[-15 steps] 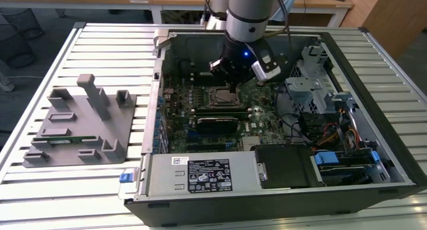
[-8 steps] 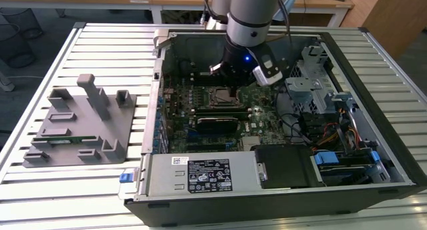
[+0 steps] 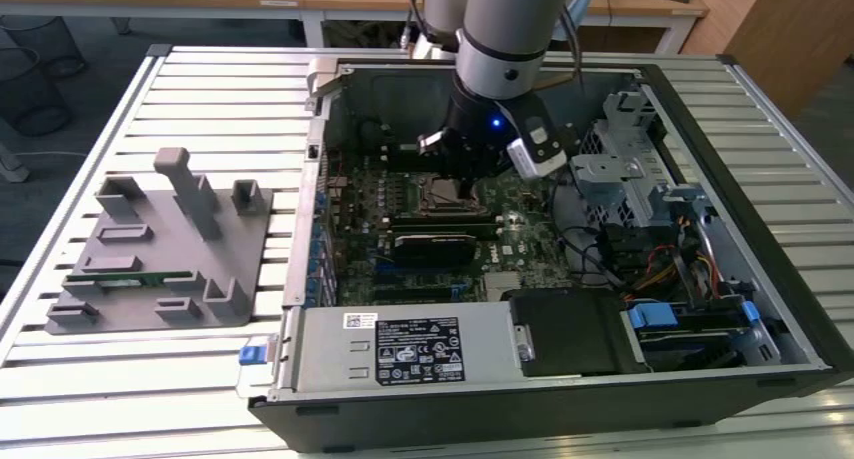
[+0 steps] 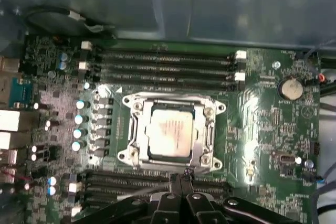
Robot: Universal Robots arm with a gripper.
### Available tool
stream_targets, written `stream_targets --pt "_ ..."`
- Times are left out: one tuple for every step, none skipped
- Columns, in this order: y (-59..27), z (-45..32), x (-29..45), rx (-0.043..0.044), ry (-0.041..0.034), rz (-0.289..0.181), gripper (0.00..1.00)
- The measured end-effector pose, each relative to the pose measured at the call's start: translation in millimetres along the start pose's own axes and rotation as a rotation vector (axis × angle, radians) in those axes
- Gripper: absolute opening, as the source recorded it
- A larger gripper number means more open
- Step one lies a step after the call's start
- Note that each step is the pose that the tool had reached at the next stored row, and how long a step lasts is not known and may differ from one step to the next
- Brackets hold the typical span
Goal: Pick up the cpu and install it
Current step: 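Install the second cpu locking lever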
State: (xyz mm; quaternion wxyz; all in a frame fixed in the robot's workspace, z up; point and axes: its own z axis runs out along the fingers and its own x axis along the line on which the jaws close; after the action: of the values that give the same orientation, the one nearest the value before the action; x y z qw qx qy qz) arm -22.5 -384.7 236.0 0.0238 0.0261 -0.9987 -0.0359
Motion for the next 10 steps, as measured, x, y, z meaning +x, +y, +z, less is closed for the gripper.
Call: stream_targets --pt "-1.2 0.1 0.5 0.0002 0.0001 0.000 0.11" --pt "-1.8 0.4 1.7 0.0001 0.0000 0.000 0.11" --pt "-2.0 0.7 3.9 0.0001 -0.0001 0.000 0.11" --pt "-1.9 1.1 6.7 -0.0001 -0.0001 0.000 0.11" --pt "-1.9 1.3 9.6 0.0001 -0.0001 0.000 0.11" --pt "-2.0 1.5 12.4 0.0001 0.0001 0.000 0.11" --pt "-2.1 1.8 14.4 0.0002 0.0000 0.000 0.11" --pt "-2.1 2.3 16.0 0.0000 -0.0001 0.000 0.11" --pt "-2.2 2.8 17.3 0.0000 0.0000 0.000 0.11" --pt "-2.2 3.6 18.1 0.0000 0.0000 0.000 0.11"
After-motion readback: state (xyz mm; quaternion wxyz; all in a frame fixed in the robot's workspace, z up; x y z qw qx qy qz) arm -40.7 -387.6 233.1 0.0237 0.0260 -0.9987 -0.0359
